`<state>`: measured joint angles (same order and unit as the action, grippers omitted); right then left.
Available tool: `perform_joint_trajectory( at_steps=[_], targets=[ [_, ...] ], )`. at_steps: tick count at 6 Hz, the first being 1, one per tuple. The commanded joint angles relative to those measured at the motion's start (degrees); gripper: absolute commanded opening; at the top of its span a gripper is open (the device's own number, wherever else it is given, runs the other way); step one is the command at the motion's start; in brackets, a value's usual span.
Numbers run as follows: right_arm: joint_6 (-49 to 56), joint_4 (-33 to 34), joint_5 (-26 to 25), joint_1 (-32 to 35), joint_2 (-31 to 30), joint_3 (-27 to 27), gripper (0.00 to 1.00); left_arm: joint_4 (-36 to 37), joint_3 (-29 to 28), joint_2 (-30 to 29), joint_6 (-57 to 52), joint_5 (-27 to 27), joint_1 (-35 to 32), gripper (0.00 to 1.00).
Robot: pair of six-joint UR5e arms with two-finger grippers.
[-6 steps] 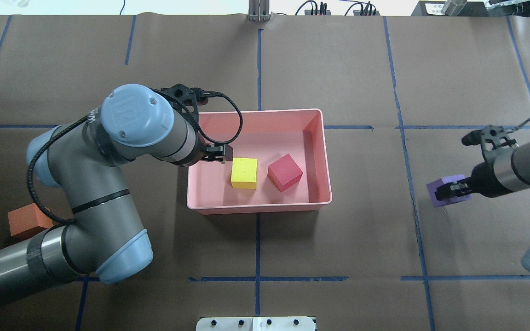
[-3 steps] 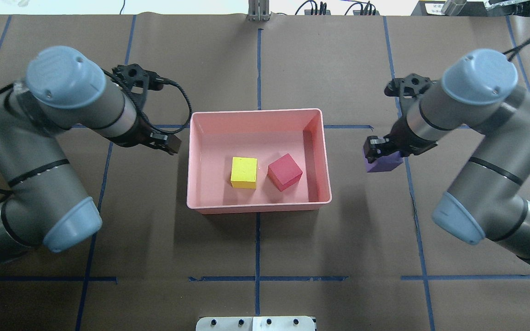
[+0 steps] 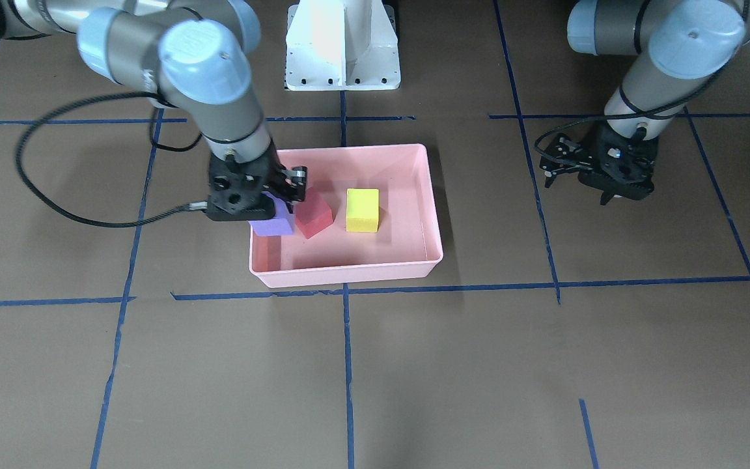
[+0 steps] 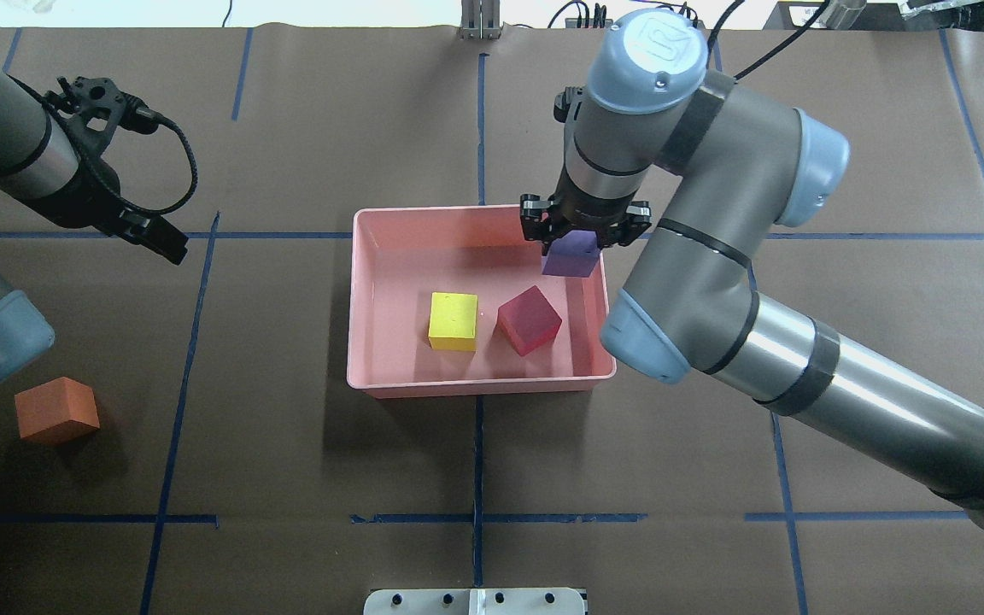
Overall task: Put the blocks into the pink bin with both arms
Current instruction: 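Carry the purple cube into the bin with the right gripper while the left arm withdraws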
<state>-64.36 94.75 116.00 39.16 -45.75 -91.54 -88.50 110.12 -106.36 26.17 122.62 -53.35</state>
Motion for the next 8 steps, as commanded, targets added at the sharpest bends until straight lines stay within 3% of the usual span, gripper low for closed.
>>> perform_joint_trajectory(
  at_steps=[1,3,5,7,8],
  targets=[
    [-1.4,-5.3,-3.8,-2.1,1.1,4.5,1.00,0.0,-0.1,0.6,-0.3,0.3,-0.4,1.00],
    [-0.6,-2.5,-3.5,-1.5,1.1,2.7,1.00,-0.7,1.0,7.1,-0.5,-0.2,-0.4,1.00],
    [0.2,-2.5,-3.1,-0.7,-2.3,-0.8,1.00,-17.1,2.0,21.0,5.5,-0.4,-0.4,1.00],
    [1.0,-2.6,-3.1,-0.6,-4.8,-2.7,1.00,-31.1,1.6,28.5,32.8,-0.5,0.5,1.00],
    [1.3,-2.6,-3.1,-0.6,-6.1,-3.8,1.00,-32.7,1.6,29.0,42.6,-0.9,4.8,1.00]
  ],
)
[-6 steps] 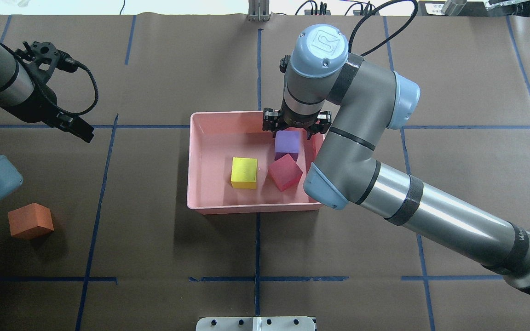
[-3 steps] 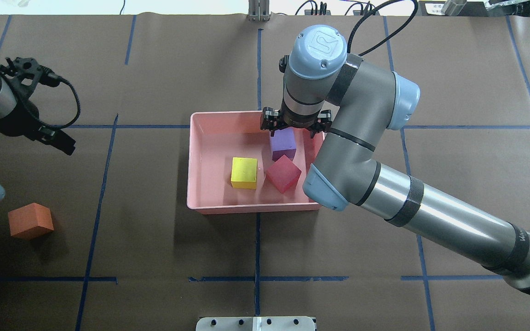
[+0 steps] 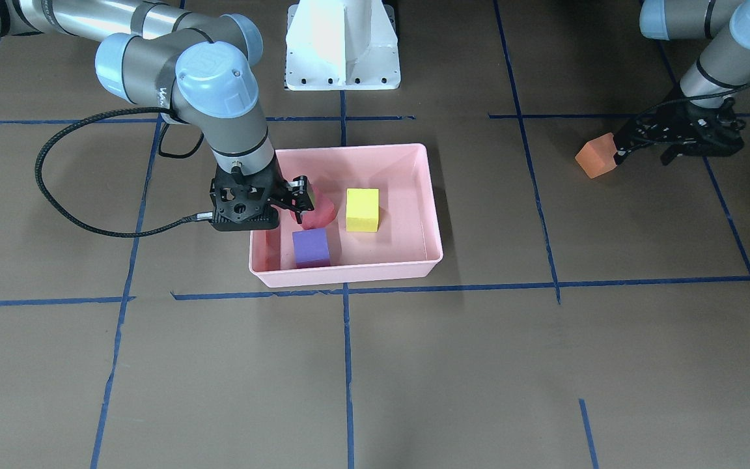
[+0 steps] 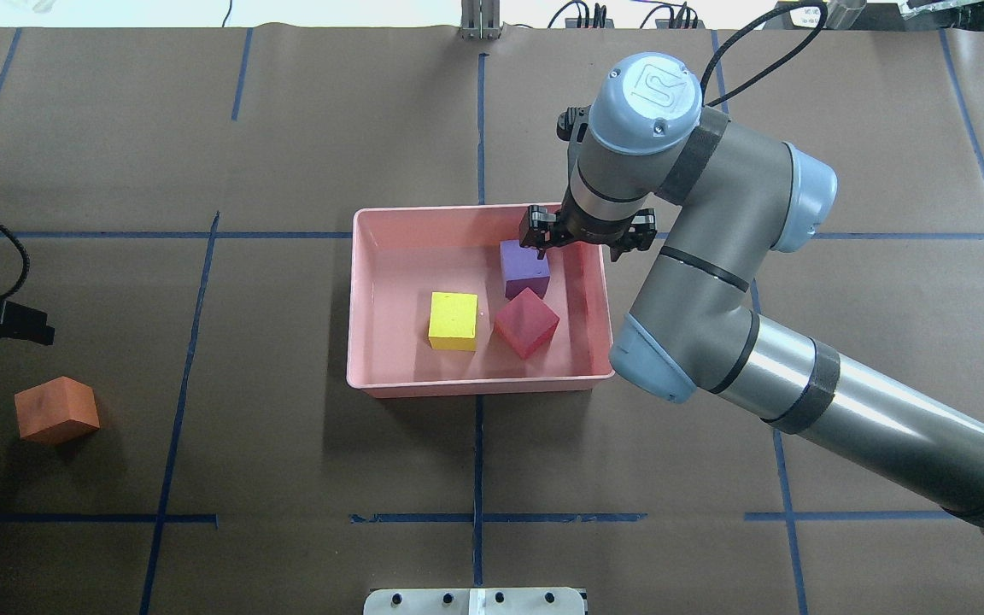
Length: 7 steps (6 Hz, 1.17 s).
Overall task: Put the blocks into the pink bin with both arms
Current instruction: 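Carry the purple cube into the bin with the right gripper while the left arm withdraws, then lower the left gripper onto the orange cube and grasp it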
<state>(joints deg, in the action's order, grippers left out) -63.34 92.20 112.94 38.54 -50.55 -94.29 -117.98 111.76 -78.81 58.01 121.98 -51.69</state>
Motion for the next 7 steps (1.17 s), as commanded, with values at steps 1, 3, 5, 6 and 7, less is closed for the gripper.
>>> perform_joint_trajectory(
  at_steps=[1,3,5,6,7],
  targets=[
    [1.0,0.0,0.0,0.0,-2.3,-2.0,1.00,-3.4,0.0,1.5,15.6,-3.7,8.2,1.00],
    [1.2,0.0,0.0,0.0,-2.8,-2.5,1.00,-3.4,-0.3,3.2,15.4,-4.1,10.4,1.00],
    [1.2,-0.1,-0.1,0.0,-3.0,-2.5,1.00,-3.0,-0.7,4.0,15.0,-4.1,10.5,1.00],
    [1.5,-0.3,-0.1,0.0,-3.5,-2.5,1.00,-3.0,-1.4,3.8,14.7,-4.2,10.9,1.00],
    [2.4,-0.4,-0.3,0.0,-3.8,-2.5,1.00,-3.0,-2.8,3.4,14.7,-4.3,11.8,1.00]
  ],
)
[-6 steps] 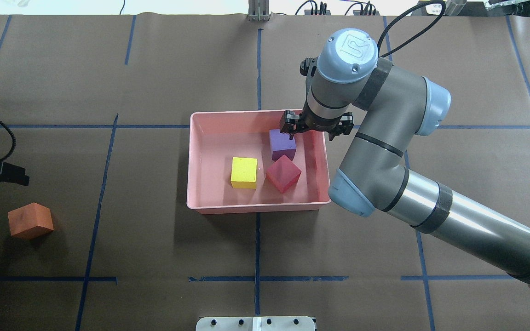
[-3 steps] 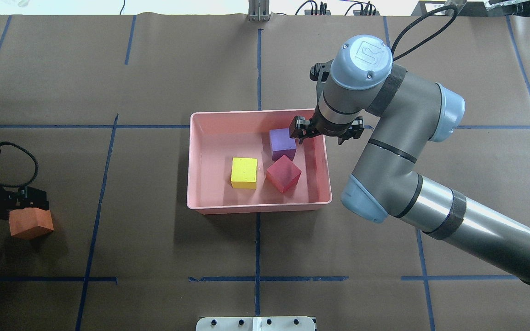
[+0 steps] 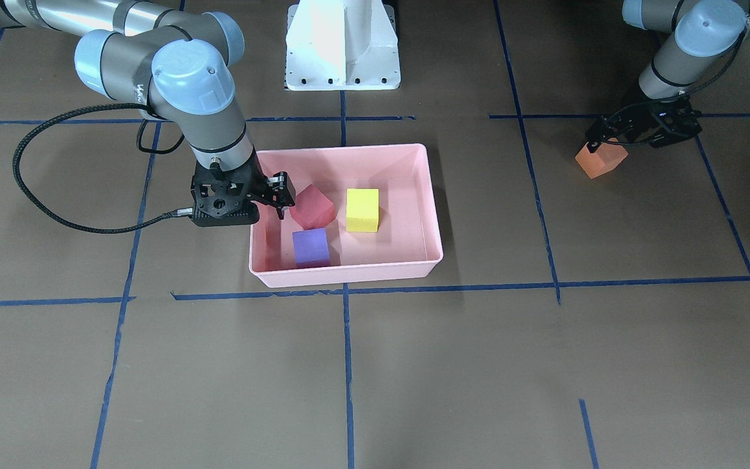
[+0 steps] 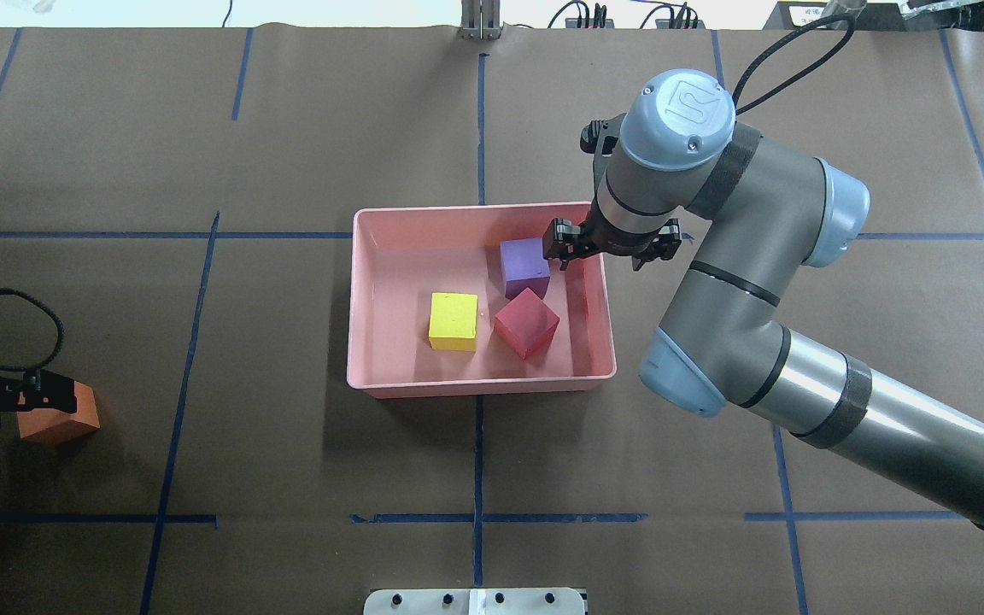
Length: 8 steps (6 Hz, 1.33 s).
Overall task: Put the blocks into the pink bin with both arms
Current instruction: 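Lower the left gripper onto the orange cube and grasp it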
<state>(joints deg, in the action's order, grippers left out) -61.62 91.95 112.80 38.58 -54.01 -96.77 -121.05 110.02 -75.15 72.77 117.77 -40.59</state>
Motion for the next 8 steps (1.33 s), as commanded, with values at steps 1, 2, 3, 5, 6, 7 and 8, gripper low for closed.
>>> perform_joint_trajectory(
  at_steps=[1,2,3,5,6,7,8],
  targets=[
    [0.8,-0.1,-0.2,0.0,-0.7,0.0,1.00,-0.1,-2.7,-1.2,-0.3,-0.1,0.9,1.00],
    [0.8,-0.1,-0.3,0.0,-0.7,-0.1,1.00,-0.2,-4.3,-2.0,-0.4,-0.1,2.0,0.99],
    [0.8,-0.1,-0.4,0.0,-1.0,-0.4,1.00,-0.2,-4.3,-2.0,-0.4,-0.1,2.1,0.83],
    [0.8,-0.1,-0.4,0.1,-1.3,-1.3,1.00,-0.3,-3.3,-2.2,-0.5,0.0,1.9,0.36],
    [0.8,-0.1,-0.1,0.3,-1.5,-2.0,1.00,-0.2,-1.7,-2.4,-0.5,0.4,1.8,0.34],
    [1.1,0.0,0.1,0.5,-1.5,-2.8,1.00,0.0,1.5,-3.8,-0.4,0.3,0.8,0.34],
    [1.3,0.0,0.1,0.8,-2.3,-3.6,1.00,0.2,4.2,-7.1,-0.4,0.1,-0.2,0.34]
  ],
)
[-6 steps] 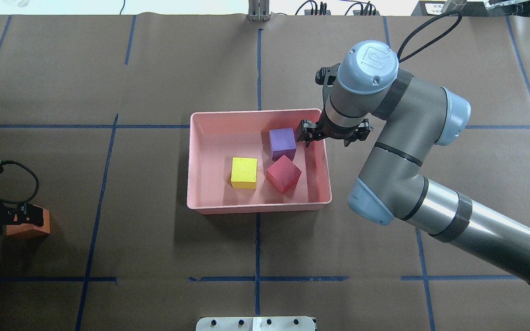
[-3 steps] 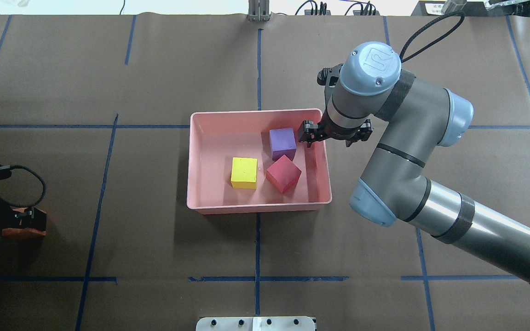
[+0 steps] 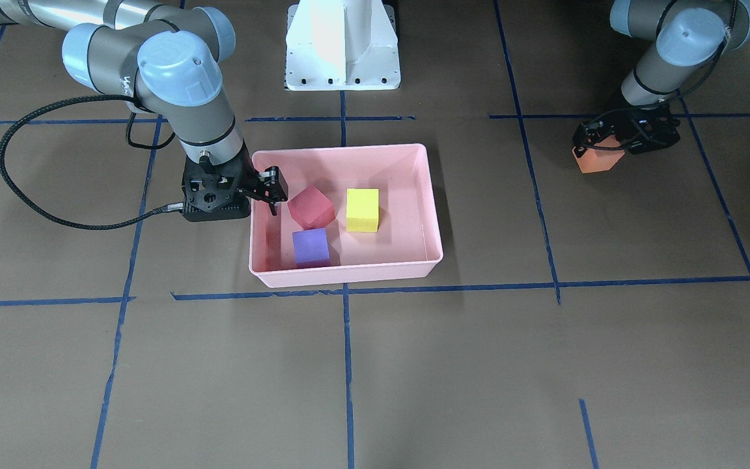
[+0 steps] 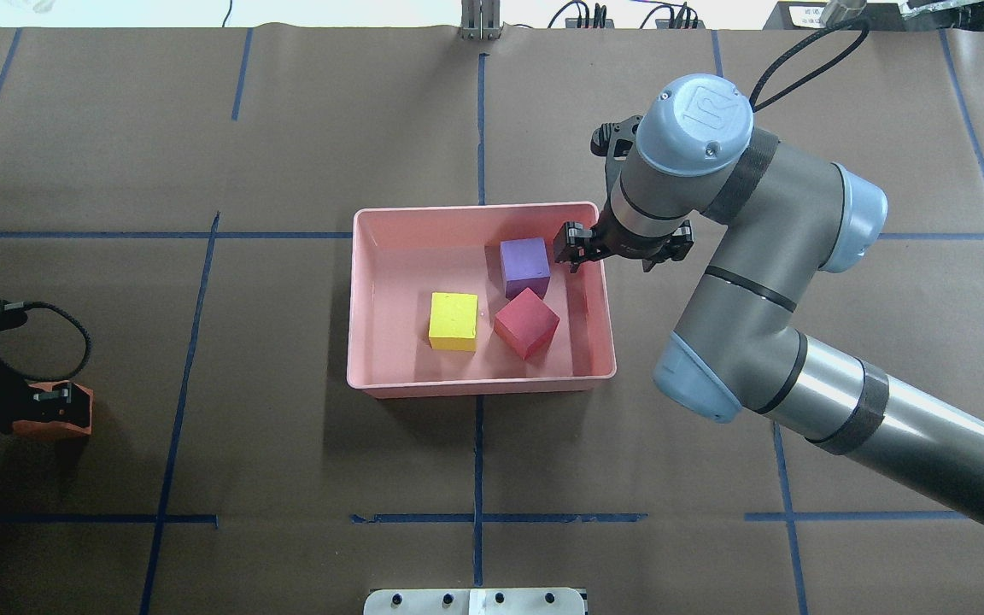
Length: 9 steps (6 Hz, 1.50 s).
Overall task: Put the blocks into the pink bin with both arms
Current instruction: 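Release the orange cube in the bin with the left gripper while the right arm withdraws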
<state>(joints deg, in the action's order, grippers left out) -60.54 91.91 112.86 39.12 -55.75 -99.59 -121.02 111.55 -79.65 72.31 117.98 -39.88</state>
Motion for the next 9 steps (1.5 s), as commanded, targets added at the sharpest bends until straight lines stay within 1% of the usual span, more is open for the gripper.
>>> perform_joint_trajectory(
  at_steps=[1,2,3,4,5,6,7,8,9],
  targets=[
    [3.3,0.1,0.4,1.5,-1.8,-2.3,1.00,2.0,3.0,-9.0,0.1,-0.2,-1.0,0.34],
    [7.6,0.1,2.0,3.8,-4.5,-4.0,1.00,10.7,3.0,-17.9,0.1,-0.1,-1.0,0.34],
    [11.8,0.1,4.4,6.5,-7.1,-5.0,1.00,22.2,2.7,-28.4,0.1,-0.2,-0.6,0.34],
    [15.8,-0.1,5.6,8.3,-9.6,-6.1,1.00,31.2,1.4,-37.3,0.2,-0.3,-0.1,0.34],
    [19.6,-0.2,5.9,9.8,-11.7,-6.7,1.00,33.1,-2.5,-43.4,0.2,-2.6,1.4,0.34],
    [21.3,-0.4,6.4,10.6,-13.7,-7.6,1.00,33.1,-10.4,-50.9,0.6,-6.2,3.8,0.34],
    [21.8,-0.4,6.8,10.8,-14.6,-8.5,1.00,32.9,-16.5,-54.8,0.5,-6.4,3.9,0.63],
    [21.9,-0.4,6.8,10.8,-14.7,-8.5,1.00,32.6,-16.0,-53.4,-0.1,-7.1,3.8,1.00],
    [22.0,-0.4,6.8,10.9,-14.8,-8.5,1.00,33.1,-15.1,-52.1,-2.4,-6.5,3.3,1.00]
  ],
)
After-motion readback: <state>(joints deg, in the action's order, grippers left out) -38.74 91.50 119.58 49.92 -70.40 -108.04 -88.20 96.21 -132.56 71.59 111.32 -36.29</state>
